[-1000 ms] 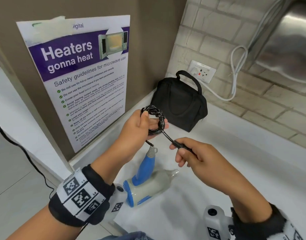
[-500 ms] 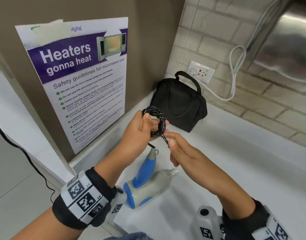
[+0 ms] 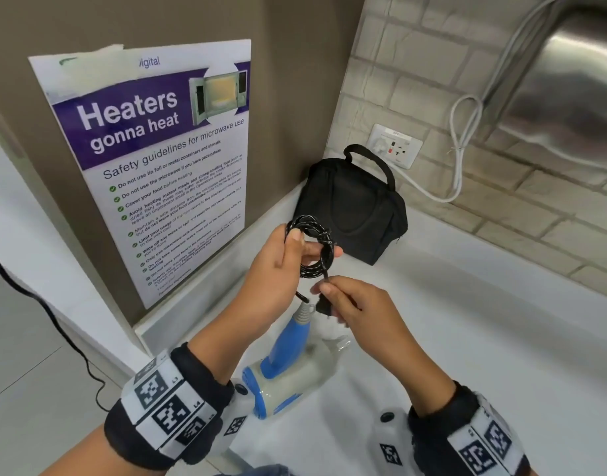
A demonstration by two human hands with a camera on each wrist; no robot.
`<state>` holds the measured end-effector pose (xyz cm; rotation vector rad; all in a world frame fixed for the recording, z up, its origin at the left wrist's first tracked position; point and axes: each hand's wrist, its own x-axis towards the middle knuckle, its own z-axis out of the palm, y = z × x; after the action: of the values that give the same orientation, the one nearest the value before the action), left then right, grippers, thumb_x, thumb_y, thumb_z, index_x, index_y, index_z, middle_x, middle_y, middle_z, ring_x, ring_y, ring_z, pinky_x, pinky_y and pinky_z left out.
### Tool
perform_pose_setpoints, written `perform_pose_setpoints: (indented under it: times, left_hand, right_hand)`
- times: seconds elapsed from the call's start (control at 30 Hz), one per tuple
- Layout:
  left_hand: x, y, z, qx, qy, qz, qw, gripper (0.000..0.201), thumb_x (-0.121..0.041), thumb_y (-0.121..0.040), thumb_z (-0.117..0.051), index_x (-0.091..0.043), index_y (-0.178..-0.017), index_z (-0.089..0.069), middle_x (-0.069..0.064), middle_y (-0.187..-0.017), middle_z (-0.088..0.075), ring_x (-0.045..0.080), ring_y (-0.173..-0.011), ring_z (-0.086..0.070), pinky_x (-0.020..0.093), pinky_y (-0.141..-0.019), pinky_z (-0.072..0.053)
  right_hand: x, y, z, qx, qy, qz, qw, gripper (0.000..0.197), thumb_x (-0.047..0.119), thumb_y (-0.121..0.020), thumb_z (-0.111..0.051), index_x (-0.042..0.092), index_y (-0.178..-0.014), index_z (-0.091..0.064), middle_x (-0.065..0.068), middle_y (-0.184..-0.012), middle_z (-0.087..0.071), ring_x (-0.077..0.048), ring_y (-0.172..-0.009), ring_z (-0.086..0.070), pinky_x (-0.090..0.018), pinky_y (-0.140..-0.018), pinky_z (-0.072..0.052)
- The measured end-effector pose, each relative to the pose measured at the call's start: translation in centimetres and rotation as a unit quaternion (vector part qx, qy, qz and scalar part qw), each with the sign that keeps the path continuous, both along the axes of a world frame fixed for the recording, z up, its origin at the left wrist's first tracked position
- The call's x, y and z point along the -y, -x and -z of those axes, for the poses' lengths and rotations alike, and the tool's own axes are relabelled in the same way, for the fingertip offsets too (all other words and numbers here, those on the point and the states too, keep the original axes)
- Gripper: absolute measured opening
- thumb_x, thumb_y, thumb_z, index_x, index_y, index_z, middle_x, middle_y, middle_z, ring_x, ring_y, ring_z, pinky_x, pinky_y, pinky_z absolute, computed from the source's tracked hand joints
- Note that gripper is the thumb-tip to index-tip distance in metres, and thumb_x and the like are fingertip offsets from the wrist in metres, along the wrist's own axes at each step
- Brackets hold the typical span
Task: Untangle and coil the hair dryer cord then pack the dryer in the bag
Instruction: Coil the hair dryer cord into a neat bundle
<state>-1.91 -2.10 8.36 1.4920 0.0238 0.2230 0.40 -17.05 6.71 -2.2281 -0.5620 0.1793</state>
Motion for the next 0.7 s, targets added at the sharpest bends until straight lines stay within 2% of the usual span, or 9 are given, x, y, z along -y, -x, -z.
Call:
perform_pose_setpoints:
  times: [0.1, 0.2, 0.27, 0.37, 0.4, 0.43, 0.5, 0.6, 0.7]
  left_hand:
    - [0.1, 0.2, 0.1, 0.014, -0.049, -0.004, 0.999, 0.031, -0.030, -0.102, -0.024, -0.013, -0.107, -0.050, -0.008, -0.094, -0.075, 0.004, -0.099, -0.066, 0.029, -0.098, -0.044]
    - [-0.2, 0.2, 0.3, 0.026, -0.075, -0.014, 0.997, 0.030, -0.029, -0.102, -0.024, -0.013, -0.107, -0.049, -0.006, -0.094, -0.075, 0.002, -0.099, -0.065, 0.016, -0.090, -0.044]
    - [-0.3, 0.1, 0.6, 0.025, -0.082, -0.020, 0.996, 0.030, -0.028, -0.102, -0.025, -0.012, -0.108, -0.049, -0.003, -0.098, -0.074, 0.002, -0.098, -0.065, 0.006, -0.080, -0.044]
    - [-0.2, 0.0, 1.1, 0.025, -0.102, -0.033, 0.994, 0.030, -0.029, -0.102, -0.026, -0.016, -0.111, -0.051, -0.005, -0.102, -0.071, -0.002, -0.100, -0.062, 0.001, -0.079, -0.041]
    - [0.0, 0.0, 1.2, 0.027, -0.102, -0.033, 0.994, 0.029, -0.029, -0.102, -0.027, -0.016, -0.111, -0.051, -0.009, -0.100, -0.071, -0.006, -0.099, -0.061, 0.000, -0.080, -0.040]
    - [0.3, 0.1, 1.3, 0.029, -0.100, -0.034, 0.994, 0.028, -0.028, -0.102, -0.027, -0.016, -0.110, -0.051, -0.014, -0.096, -0.069, -0.011, -0.097, -0.060, -0.001, -0.079, -0.039]
    - [0.5, 0.2, 1.4, 0.036, -0.084, -0.041, 0.995, 0.028, -0.025, -0.102, -0.028, -0.014, -0.108, -0.052, -0.019, -0.093, -0.067, -0.015, -0.095, -0.058, -0.002, -0.079, -0.038]
    - [0.4, 0.4, 1.8, 0.042, -0.051, -0.055, 0.996, 0.029, -0.026, -0.102, -0.028, -0.012, -0.107, -0.053, -0.010, -0.099, -0.070, -0.008, -0.100, -0.059, 0.001, -0.083, -0.039]
    - [0.2, 0.4, 1.7, 0.053, -0.043, -0.047, 0.997, 0.030, -0.026, -0.102, -0.028, -0.012, -0.106, -0.054, -0.004, -0.106, -0.071, 0.000, -0.106, -0.061, 0.012, -0.092, -0.042]
  right_hand:
    - [-0.5, -0.4, -0.1, -0.143, -0.101, 0.024, 0.984, 0.020, 0.017, -0.096, -0.051, 0.017, -0.098, -0.071, 0.003, -0.064, -0.063, -0.007, -0.058, -0.059, -0.019, -0.060, -0.050]
    - [-1.0, -0.3, -0.8, -0.276, -0.224, 0.044, 0.934, 0.020, 0.008, -0.093, -0.055, 0.006, -0.110, -0.065, -0.009, -0.085, -0.073, -0.017, -0.080, -0.071, -0.024, -0.074, -0.057]
    - [-1.2, -0.5, -1.2, -0.392, -0.361, 0.060, 0.844, 0.025, 0.003, -0.092, -0.053, -0.002, -0.115, -0.062, -0.020, -0.106, -0.070, -0.025, -0.101, -0.068, -0.030, -0.087, -0.056]
    - [-1.7, -1.1, -1.8, -0.524, -0.536, 0.128, 0.649, 0.023, -0.001, -0.089, -0.055, -0.006, -0.111, -0.061, -0.021, -0.114, -0.065, -0.028, -0.111, -0.063, -0.038, -0.088, -0.054]
    - [-1.9, -1.2, -1.8, -0.534, -0.561, 0.148, 0.615, 0.020, -0.003, -0.089, -0.054, -0.006, -0.107, -0.060, -0.019, -0.110, -0.067, -0.026, -0.111, -0.062, -0.039, -0.084, -0.055]
    - [-2.2, -1.3, -1.9, -0.533, -0.576, 0.164, 0.597, 0.015, -0.004, -0.089, -0.052, -0.004, -0.102, -0.060, -0.015, -0.103, -0.068, -0.023, -0.109, -0.063, -0.038, -0.080, -0.056]
    - [-2.5, -1.5, -1.7, -0.527, -0.583, 0.183, 0.590, 0.011, -0.004, -0.091, -0.049, 0.001, -0.093, -0.058, -0.008, -0.086, -0.071, -0.016, -0.095, -0.066, -0.033, -0.068, -0.059]
    - [-2.6, -1.6, -1.3, -0.521, -0.547, 0.192, 0.627, 0.018, -0.004, -0.094, -0.042, 0.008, -0.087, -0.055, -0.002, -0.069, -0.069, -0.009, -0.064, -0.063, -0.024, -0.054, -0.048]
    - [-2.2, -1.8, -0.8, -0.523, -0.517, 0.191, 0.650, 0.024, -0.007, -0.092, -0.037, 0.009, -0.086, -0.053, 0.000, -0.066, -0.064, -0.007, -0.057, -0.061, -0.021, -0.048, -0.037]
